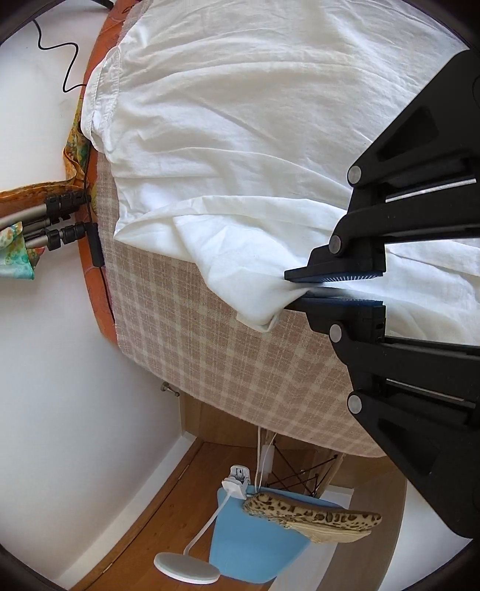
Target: Fold small clothes
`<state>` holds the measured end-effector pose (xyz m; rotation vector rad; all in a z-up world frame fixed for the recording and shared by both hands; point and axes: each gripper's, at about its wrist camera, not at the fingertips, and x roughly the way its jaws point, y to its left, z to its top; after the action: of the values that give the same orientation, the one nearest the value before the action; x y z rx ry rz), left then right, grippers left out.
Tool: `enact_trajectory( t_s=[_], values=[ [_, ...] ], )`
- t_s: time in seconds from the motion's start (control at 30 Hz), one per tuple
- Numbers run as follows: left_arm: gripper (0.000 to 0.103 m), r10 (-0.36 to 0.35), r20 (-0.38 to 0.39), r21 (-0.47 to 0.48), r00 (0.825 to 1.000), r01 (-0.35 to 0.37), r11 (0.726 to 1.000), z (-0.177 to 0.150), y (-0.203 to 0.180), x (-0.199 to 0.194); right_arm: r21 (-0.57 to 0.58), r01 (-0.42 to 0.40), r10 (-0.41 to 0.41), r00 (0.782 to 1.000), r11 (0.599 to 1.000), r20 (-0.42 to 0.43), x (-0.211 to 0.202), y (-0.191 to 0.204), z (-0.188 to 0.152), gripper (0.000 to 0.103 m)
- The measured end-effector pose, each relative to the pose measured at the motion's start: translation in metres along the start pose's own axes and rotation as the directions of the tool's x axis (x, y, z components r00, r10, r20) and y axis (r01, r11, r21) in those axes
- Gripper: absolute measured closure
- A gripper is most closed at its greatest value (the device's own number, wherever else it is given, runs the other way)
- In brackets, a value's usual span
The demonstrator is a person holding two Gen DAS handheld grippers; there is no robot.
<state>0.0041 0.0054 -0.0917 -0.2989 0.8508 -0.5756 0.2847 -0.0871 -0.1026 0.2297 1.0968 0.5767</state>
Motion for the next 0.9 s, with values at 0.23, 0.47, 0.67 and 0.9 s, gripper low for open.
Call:
enact_trajectory(
  t_s=[0.23,0.47,0.67,0.9],
  values=[
    [0.101,-0.048,-0.053,0.079,0.997,0.052,0.996,0.005,-0.034,0.026,0.099,-0.006,0.002,0.999,0.995,0.041,-0.033,-0.058,-0.012,0.095],
    [0.093,-0.113,-0.132,0.146,0.985,0.132,0.98,0.003,-0.059,0.031,0.151,0.04,-0.045,0.999,0.988,0.026,-0.03,-0.103,-0.016,0.095],
    [0.093,-0.054,-0.055,0.125,0.997,0.061,0.99,0.014,-0.036,0.015,0.174,0.072,-0.071,0.997,0.982,-0.01,-0.022,-0.128,-0.02,0.095],
    [0.093,0.03,-0.098,0.142,0.995,-0.016,0.99,0.027,-0.032,0.046,0.136,0.078,-0.077,0.997,0.988,-0.018,-0.022,-0.127,-0.025,0.095]
  ],
)
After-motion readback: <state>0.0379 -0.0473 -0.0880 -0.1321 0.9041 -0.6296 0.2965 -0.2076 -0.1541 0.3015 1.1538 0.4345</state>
